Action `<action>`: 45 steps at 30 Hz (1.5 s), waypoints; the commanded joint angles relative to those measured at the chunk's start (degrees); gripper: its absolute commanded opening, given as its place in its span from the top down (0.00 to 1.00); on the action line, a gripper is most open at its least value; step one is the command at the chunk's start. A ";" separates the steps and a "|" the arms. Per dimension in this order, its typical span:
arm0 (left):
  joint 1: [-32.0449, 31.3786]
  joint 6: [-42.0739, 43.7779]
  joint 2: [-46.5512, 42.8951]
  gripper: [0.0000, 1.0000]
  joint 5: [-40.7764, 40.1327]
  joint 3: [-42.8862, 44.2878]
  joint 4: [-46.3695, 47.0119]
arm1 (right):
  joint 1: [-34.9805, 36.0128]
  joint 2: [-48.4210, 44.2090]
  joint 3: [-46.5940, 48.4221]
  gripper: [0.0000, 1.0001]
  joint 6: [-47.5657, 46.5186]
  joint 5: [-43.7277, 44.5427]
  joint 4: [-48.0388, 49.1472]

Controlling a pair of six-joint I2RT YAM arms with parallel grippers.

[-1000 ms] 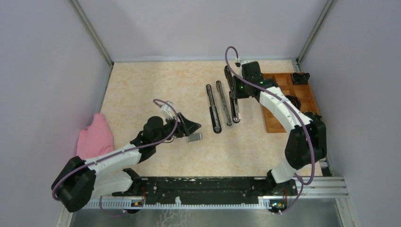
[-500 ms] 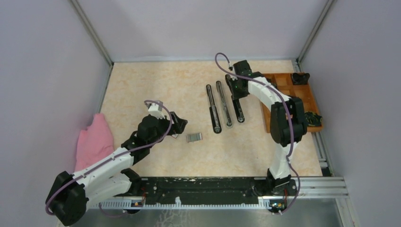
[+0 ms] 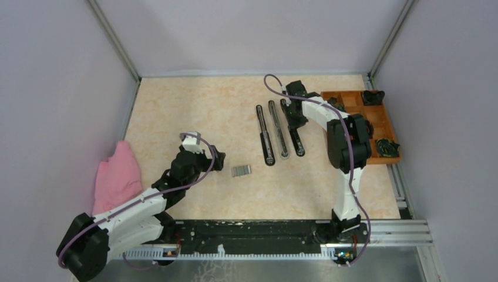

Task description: Load the staples into the stapler

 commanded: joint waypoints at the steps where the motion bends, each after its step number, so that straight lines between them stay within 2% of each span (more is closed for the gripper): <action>1: 0.41 1.51 -0.62 0.01 -1.18 -1.09 3.29 | -0.44 -0.58 3.41 0.87 2.81 3.12 2.44; 12: 0.41 0.97 -0.75 0.01 -1.00 -1.26 3.15 | -0.42 0.20 3.00 0.87 7.68 3.78 2.37; 16: 0.41 0.99 -1.19 0.01 -0.62 -1.26 3.06 | -0.36 0.33 3.01 0.75 7.50 3.75 2.17; 20: 0.41 1.04 -1.71 0.01 -0.86 -1.30 2.82 | 0.01 -1.77 2.13 0.58 7.77 4.53 1.58; 24: 0.41 0.90 -2.31 0.01 -0.64 -1.35 2.55 | 1.41 -6.46 0.38 0.51 8.72 5.61 1.36; 36: 0.41 -4.22 -2.33 0.01 -0.53 0.97 -4.25 | 12.80 -21.64 -11.45 0.52 17.68 7.51 4.10; 45: 0.41 -9.95 -4.45 0.06 7.74 1.42 -13.71 | 23.66 -28.41 -20.05 0.57 24.07 5.74 10.12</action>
